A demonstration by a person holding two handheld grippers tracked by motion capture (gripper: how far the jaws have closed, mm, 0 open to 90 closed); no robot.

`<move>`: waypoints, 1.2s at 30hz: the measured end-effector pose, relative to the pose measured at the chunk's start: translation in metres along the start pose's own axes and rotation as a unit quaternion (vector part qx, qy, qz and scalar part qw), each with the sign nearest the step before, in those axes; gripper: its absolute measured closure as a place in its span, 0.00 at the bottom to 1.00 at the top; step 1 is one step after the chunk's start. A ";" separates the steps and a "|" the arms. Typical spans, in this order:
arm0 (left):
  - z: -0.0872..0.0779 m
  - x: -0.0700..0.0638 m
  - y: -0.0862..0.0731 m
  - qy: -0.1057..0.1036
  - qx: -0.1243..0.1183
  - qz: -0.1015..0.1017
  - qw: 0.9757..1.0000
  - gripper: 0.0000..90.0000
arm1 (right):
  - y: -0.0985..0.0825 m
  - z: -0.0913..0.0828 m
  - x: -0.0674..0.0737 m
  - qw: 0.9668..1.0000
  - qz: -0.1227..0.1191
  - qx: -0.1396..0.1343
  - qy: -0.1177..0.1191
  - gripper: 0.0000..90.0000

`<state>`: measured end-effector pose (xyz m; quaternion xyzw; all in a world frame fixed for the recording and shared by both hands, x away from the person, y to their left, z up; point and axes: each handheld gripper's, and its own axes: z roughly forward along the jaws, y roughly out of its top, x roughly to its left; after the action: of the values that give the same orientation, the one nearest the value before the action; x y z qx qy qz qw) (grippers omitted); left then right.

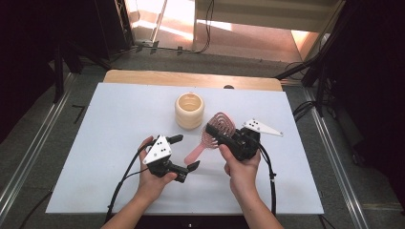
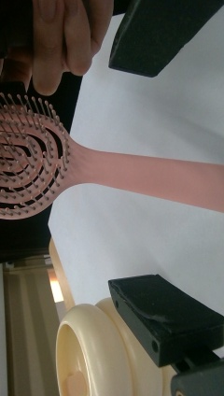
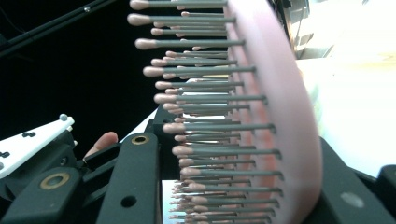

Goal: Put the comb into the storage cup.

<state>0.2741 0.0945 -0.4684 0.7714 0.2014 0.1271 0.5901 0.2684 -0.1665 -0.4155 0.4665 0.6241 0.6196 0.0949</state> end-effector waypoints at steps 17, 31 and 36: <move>-0.021 0.011 -0.006 0.021 0.009 -0.002 1.000 0.00 | 0.003 -0.003 -0.001 1.000 -0.017 -0.003 -0.010 0.66; -0.052 0.025 -0.019 0.054 0.016 -0.009 0.998 0.00 | 0.005 -0.007 -0.003 1.000 -0.025 -0.007 -0.013 0.66; -0.064 0.031 -0.023 0.068 0.017 -0.014 0.997 0.00 | 0.005 -0.007 -0.004 1.000 -0.026 -0.008 -0.011 0.66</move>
<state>0.2703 0.1692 -0.4745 0.7679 0.2540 0.1674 0.5638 0.2680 -0.1748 -0.4113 0.4562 0.6303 0.6163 0.1219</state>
